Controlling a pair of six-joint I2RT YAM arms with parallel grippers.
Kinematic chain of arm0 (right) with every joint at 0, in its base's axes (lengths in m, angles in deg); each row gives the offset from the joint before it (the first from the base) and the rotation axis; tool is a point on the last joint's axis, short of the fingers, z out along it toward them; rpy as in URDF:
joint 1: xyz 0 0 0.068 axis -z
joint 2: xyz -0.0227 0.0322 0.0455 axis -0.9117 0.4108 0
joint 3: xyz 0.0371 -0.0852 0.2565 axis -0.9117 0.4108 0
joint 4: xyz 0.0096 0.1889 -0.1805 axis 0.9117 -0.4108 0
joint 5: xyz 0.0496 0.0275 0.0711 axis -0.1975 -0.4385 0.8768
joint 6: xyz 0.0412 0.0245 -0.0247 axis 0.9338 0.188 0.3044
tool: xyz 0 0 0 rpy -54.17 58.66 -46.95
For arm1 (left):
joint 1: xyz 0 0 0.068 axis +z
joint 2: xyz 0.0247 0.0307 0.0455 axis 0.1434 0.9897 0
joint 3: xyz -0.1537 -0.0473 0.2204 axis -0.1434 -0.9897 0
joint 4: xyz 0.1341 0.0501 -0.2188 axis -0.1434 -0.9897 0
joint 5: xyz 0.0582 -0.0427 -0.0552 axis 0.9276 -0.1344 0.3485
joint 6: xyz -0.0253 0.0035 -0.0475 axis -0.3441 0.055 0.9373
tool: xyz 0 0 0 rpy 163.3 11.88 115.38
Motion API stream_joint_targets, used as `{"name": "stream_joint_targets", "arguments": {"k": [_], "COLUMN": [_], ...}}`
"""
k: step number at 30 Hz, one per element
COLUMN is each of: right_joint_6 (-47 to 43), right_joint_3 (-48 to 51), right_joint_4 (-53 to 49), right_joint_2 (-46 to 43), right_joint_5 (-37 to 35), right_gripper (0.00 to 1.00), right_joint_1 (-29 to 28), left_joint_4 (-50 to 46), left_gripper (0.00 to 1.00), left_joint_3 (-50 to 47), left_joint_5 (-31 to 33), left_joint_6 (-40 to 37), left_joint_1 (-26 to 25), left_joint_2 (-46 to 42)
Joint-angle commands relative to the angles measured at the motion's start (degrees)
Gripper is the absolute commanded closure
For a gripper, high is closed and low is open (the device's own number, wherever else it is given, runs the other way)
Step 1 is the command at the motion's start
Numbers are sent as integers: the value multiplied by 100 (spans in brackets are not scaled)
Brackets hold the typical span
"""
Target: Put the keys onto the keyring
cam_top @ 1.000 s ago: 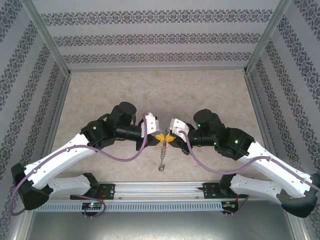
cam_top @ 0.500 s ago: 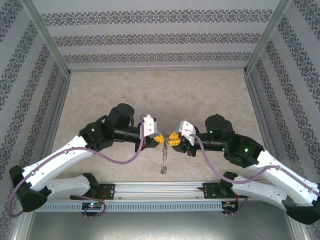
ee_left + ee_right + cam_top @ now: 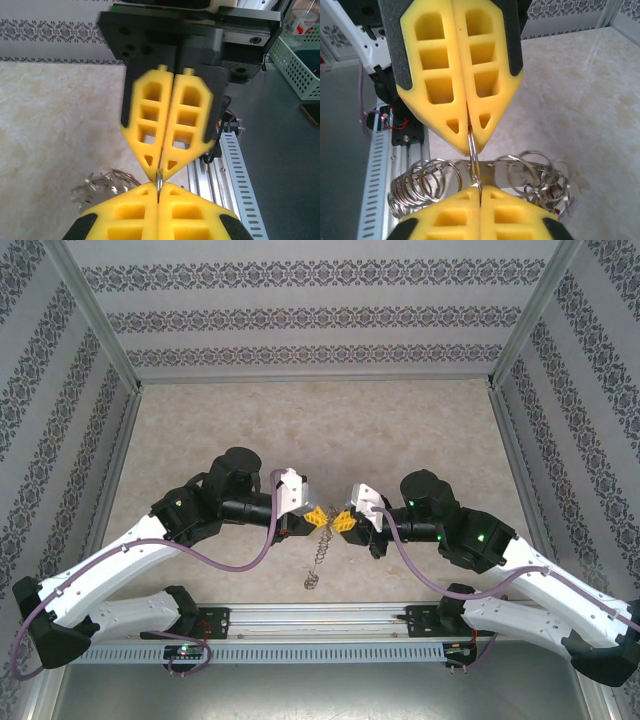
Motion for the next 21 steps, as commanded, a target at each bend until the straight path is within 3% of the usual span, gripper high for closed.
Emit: {"name": "stream_joint_targets", "arguments": {"k": [1, 21], "right_joint_6": [16, -28], "right_joint_3": [62, -126], "right_joint_4": [136, 203], "right_joint_2": [4, 447], "right_joint_5": [183, 368], "right_gripper": [100, 100], "right_joint_1": [46, 134], "left_joint_4": [452, 1175], "left_gripper": [100, 100], "left_joint_3": [-48, -324], "left_joint_5": [-255, -556], "left_joint_6": [95, 398], "left_joint_1": [44, 99], "left_joint_2": [-188, -291]}}
